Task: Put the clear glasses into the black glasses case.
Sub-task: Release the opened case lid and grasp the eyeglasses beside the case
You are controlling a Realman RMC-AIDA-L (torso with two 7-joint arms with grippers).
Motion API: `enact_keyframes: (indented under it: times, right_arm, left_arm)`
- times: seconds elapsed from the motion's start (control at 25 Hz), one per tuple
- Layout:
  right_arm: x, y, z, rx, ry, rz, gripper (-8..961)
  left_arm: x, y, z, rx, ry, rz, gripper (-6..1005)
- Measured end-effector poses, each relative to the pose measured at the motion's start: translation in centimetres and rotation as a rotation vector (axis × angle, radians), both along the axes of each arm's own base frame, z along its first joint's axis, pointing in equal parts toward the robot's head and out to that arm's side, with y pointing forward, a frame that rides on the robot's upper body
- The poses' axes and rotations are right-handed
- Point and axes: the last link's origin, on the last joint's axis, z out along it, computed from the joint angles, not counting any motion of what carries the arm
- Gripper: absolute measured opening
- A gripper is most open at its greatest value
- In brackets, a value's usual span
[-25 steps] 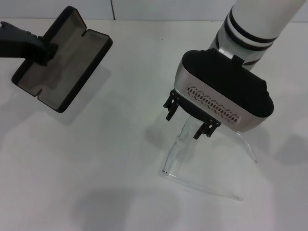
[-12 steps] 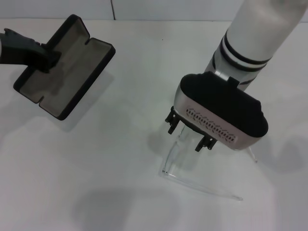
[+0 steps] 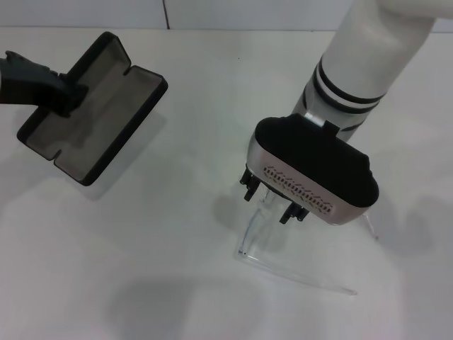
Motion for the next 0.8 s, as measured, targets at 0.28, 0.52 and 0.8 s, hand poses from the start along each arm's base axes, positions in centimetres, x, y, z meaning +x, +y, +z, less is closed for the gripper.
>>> enact_keyframes:
  times: [0.28,0.52,0.8]
  right_arm:
    - [0.28,0.17,-0.43,0.007,-0.006,0.005,550]
    - [0.29,-0.03,-0.75,0.001,-0.014,0.008,519]
    - [0.36,-0.02,-0.89,0.004,-0.018,0.01,484]
  left_arm:
    - [-0.31,-0.19,-0.03,-0.003,0.004,0.004,200]
    - [-0.38,-0.27,-0.12,-0.006,0.005,0.004,200]
    - [-0.52,-0.35,-0.12,-0.007,0.007,0.007,200]
